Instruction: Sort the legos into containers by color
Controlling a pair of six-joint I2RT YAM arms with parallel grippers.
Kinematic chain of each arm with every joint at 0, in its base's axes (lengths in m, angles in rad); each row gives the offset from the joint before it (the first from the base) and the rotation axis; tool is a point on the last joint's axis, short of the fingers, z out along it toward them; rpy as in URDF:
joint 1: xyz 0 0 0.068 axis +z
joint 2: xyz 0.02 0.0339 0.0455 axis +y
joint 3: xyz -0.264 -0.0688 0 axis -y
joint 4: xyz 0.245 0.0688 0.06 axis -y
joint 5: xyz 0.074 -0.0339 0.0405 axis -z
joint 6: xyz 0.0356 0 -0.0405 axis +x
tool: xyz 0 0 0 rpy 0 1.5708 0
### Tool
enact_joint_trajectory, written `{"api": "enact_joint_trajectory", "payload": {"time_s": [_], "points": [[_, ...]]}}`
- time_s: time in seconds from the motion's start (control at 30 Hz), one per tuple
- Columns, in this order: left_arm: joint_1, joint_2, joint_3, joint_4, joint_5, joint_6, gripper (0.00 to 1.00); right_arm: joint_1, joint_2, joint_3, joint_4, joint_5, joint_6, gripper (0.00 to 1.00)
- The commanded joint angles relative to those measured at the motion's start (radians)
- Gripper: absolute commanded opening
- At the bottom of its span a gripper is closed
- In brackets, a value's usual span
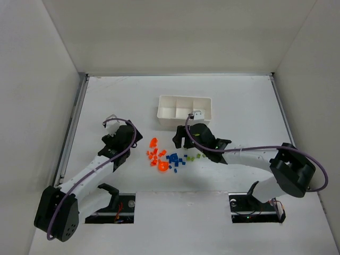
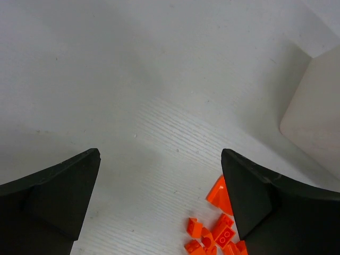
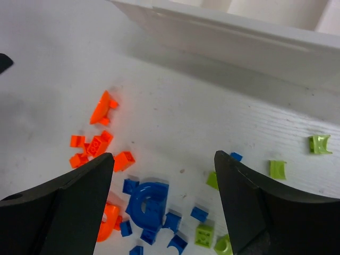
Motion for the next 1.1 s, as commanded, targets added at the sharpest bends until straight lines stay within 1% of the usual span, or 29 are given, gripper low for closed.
{"api": "enact_joint_trajectory", "payload": {"time_s": [0.0,0.1,0.13,0.17,0.2,0.23,0.3,0.33,0.37,0.4,0.43,0.5,0.57,0.6,0.63,0.67,0.7,0.73,0.8,0.87,0.9,0.93,1.07], "points": [[0.004,0.007,0.025,0.015,0.020,0.028,1.00,0.028,0.014,0.055,0.075,-0.011,0.008,0.82],[0.011,-0.022,0.009,0.018,0.020,0.022,1.00,0.036,0.016,0.060,0.081,-0.008,0.020,0.81],[0.017,-0.043,-0.008,0.027,0.020,0.019,1.00,0.036,0.016,0.063,0.081,-0.006,0.028,0.78],[0.027,-0.066,-0.027,0.047,0.015,0.017,1.00,0.036,0.016,0.066,0.081,-0.005,0.036,0.73],[0.036,-0.081,-0.041,0.061,0.017,0.018,1.00,0.036,0.016,0.069,0.081,-0.008,0.042,0.64],[0.043,-0.097,-0.055,0.075,0.014,0.022,1.00,0.036,0.016,0.071,0.081,-0.006,0.049,0.47],[0.050,-0.117,-0.084,0.110,0.006,0.026,1.00,0.036,0.022,0.082,0.072,-0.003,0.074,0.20],[0.053,-0.125,-0.094,0.123,0.004,0.029,1.00,0.034,0.026,0.085,0.070,-0.006,0.086,0.18],[0.056,-0.135,-0.107,0.139,0.000,0.035,1.00,0.036,0.040,0.094,0.067,-0.003,0.103,0.18],[0.057,-0.146,-0.123,0.159,-0.014,0.041,1.00,0.036,0.054,0.104,0.064,-0.003,0.117,0.20],[0.056,-0.157,-0.135,0.173,-0.025,0.046,1.00,0.037,0.066,0.112,0.064,-0.001,0.125,0.25],[0.037,-0.183,-0.172,0.218,-0.039,0.043,1.00,0.042,0.114,0.144,0.066,0.005,0.141,0.43],[0.022,-0.204,-0.207,0.273,-0.037,0.060,0.99,0.040,0.158,0.177,0.063,-0.008,0.143,0.54],[0.024,-0.220,-0.218,0.296,-0.031,0.080,0.85,0.040,0.184,0.196,0.064,-0.020,0.140,0.58],[0.025,-0.236,-0.227,0.313,-0.026,0.104,0.61,0.040,0.210,0.218,0.069,-0.038,0.135,0.61],[0.021,-0.250,-0.232,0.322,-0.034,0.118,0.45,0.040,0.239,0.241,0.069,-0.066,0.134,0.63],[0.017,-0.256,-0.232,0.325,-0.036,0.126,0.37,0.039,0.264,0.258,0.072,-0.095,0.135,0.64],[0.019,-0.253,-0.232,0.328,-0.037,0.129,0.34,0.036,0.284,0.269,0.076,-0.119,0.145,0.64],[0.016,-0.232,-0.233,0.337,-0.032,0.132,0.34,0.040,0.321,0.282,0.101,-0.150,0.145,0.64],[0.013,-0.208,-0.239,0.366,-0.026,0.135,0.36,0.040,0.347,0.289,0.124,-0.164,0.146,0.64],[-0.004,-0.176,-0.233,0.386,-0.005,0.146,0.39,0.042,0.383,0.302,0.150,-0.211,0.149,0.63],[-0.012,-0.166,-0.233,0.391,0.006,0.149,0.40,0.042,0.396,0.307,0.153,-0.219,0.152,0.63],[-0.033,-0.146,-0.232,0.406,0.020,0.164,0.41,0.034,0.450,0.333,0.153,-0.238,0.163,0.56]]}}
